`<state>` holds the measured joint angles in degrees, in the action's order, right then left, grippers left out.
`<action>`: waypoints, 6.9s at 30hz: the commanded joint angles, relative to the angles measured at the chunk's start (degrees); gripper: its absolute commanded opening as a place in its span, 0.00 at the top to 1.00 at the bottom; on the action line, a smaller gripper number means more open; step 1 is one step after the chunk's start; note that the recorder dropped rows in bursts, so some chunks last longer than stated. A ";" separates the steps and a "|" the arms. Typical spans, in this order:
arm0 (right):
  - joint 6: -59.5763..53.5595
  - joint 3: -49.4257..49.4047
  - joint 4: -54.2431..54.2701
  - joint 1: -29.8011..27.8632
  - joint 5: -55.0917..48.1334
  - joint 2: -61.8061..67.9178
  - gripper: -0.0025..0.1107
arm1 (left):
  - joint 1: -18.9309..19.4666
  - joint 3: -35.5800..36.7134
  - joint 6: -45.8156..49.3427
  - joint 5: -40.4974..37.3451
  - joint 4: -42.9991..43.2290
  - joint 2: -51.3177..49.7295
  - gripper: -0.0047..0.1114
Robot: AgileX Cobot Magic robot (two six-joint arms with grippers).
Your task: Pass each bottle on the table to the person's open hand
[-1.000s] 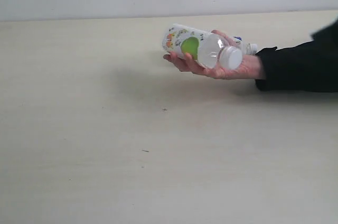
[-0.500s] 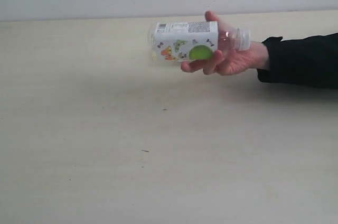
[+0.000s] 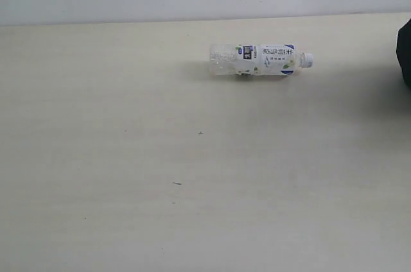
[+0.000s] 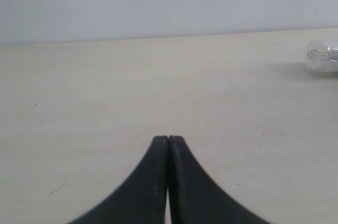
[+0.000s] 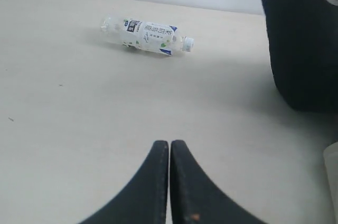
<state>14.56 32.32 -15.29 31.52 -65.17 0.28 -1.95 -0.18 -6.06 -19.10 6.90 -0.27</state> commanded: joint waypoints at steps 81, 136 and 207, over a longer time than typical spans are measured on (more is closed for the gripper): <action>0.43 0.09 2.69 -0.18 0.42 -0.28 0.97 | 0.19 0.18 -0.18 0.14 0.18 0.27 0.94; 7.51 0.09 -0.63 -0.18 9.65 -0.28 0.97 | 0.19 0.18 -0.18 0.14 0.18 0.27 0.94; -57.75 66.97 -9.20 -9.53 19.50 127.95 0.33 | 0.19 0.18 -0.18 0.14 0.18 0.27 0.94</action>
<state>-43.50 98.85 -22.89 22.19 -46.31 127.20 -1.95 -0.18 -6.06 -19.46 6.90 -0.27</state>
